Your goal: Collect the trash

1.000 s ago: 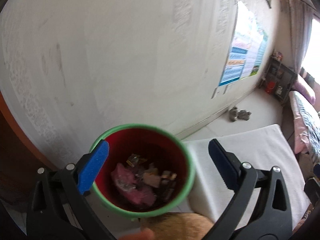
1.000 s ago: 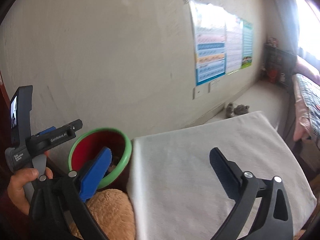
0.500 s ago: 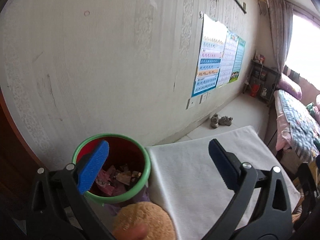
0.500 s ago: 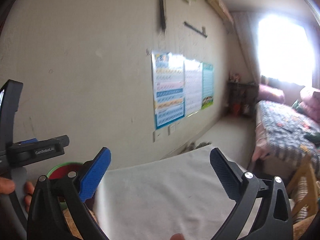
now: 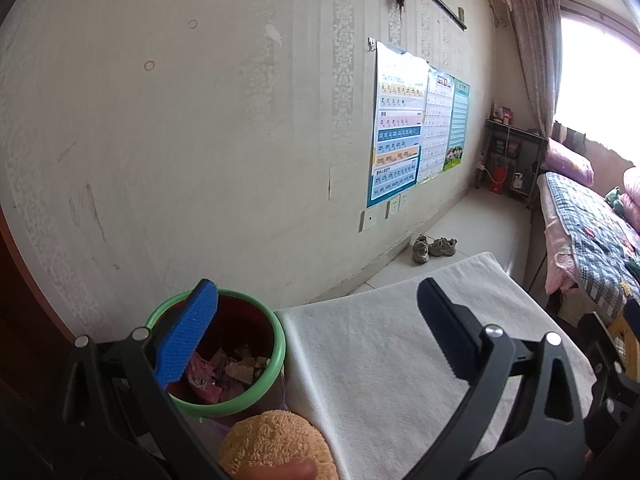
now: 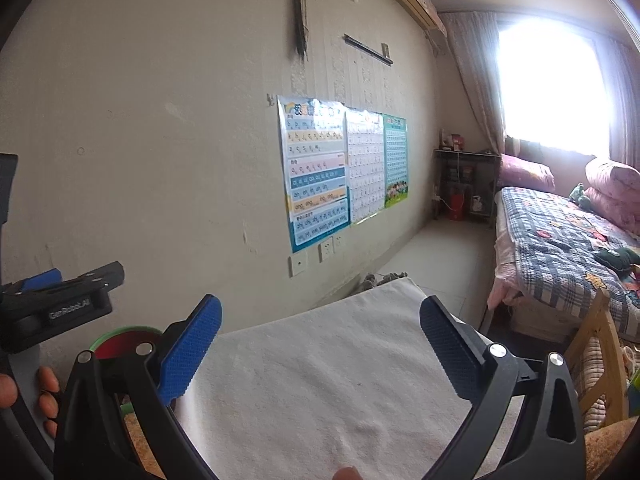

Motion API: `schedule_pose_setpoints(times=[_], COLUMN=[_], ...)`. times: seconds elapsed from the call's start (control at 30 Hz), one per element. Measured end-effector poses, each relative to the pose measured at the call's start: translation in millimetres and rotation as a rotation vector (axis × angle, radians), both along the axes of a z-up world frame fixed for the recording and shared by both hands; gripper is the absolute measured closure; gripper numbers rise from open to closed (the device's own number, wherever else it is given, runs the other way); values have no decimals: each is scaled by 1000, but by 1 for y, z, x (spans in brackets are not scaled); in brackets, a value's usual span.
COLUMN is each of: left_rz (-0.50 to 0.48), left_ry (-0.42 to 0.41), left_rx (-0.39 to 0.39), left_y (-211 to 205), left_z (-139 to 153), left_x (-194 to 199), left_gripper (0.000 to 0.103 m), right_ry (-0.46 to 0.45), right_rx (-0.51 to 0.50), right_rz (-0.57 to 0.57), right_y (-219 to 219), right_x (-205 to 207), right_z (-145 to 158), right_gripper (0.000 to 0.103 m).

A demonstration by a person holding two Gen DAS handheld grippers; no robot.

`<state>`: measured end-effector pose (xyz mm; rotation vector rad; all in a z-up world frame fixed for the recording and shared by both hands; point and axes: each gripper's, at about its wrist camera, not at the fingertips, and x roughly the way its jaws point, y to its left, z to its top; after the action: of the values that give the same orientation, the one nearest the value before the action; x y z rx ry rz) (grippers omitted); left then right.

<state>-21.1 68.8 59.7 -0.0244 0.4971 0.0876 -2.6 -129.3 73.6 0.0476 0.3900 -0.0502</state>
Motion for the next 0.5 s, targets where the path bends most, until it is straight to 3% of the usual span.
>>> schedule_pose_setpoints(times=[0.5], left_rz=[-2], left_ry=[28], left_rx=[-14], left_y=[5], left_z=[-5], left_x=[7], left_gripper=[5], right_ry=[44], right_rx=[-2], right_rz=[-12], right_y=[-4], right_x=[13], right_z=[-9], right_gripper=[7])
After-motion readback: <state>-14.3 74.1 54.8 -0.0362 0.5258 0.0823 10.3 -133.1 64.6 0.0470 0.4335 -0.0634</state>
